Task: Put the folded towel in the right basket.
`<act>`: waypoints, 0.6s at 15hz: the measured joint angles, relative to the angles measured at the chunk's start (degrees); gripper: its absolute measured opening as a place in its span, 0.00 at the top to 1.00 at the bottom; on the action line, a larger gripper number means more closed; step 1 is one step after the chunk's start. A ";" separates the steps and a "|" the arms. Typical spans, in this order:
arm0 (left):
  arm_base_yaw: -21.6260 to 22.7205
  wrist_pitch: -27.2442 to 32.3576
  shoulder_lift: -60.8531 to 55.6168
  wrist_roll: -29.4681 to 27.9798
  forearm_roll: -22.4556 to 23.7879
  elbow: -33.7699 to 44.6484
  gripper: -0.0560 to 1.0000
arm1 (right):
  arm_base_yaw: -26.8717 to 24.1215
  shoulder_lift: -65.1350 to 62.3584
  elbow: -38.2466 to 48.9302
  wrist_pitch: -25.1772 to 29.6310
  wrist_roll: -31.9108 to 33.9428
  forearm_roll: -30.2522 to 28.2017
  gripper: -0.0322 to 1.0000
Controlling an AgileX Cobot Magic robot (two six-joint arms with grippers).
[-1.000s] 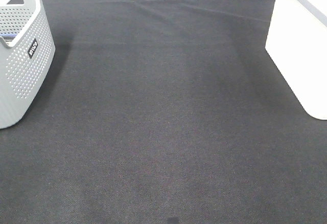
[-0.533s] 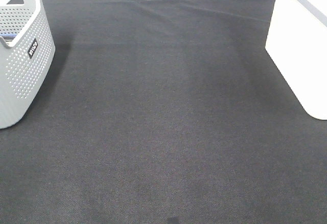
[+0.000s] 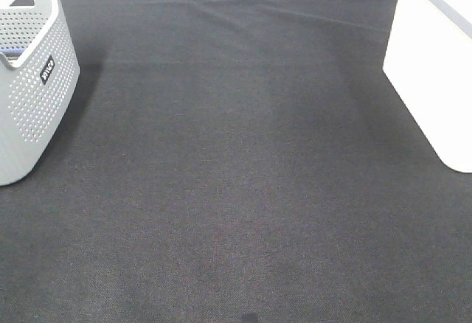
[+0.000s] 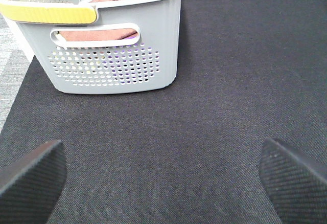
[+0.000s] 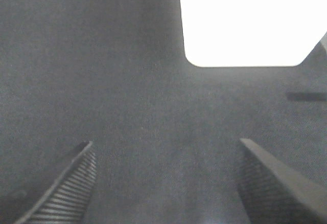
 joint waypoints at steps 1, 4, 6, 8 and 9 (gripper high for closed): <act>0.00 0.00 0.00 0.00 0.00 0.00 0.02 | 0.00 -1.43 0.00 0.00 0.00 0.00 0.28; 0.00 0.00 0.00 0.00 0.00 0.00 0.02 | 0.00 -3.84 0.17 -0.06 0.00 0.00 0.28; 0.00 0.00 0.00 0.00 0.00 0.00 0.02 | 0.00 -3.84 0.17 -0.06 0.00 0.00 0.28; 0.00 0.00 0.00 0.00 0.00 0.00 0.02 | 0.00 -3.84 0.17 -0.06 0.00 0.00 0.28; 0.00 0.00 0.00 0.00 0.00 0.00 0.02 | 0.00 -3.84 0.17 -0.06 0.00 0.00 0.28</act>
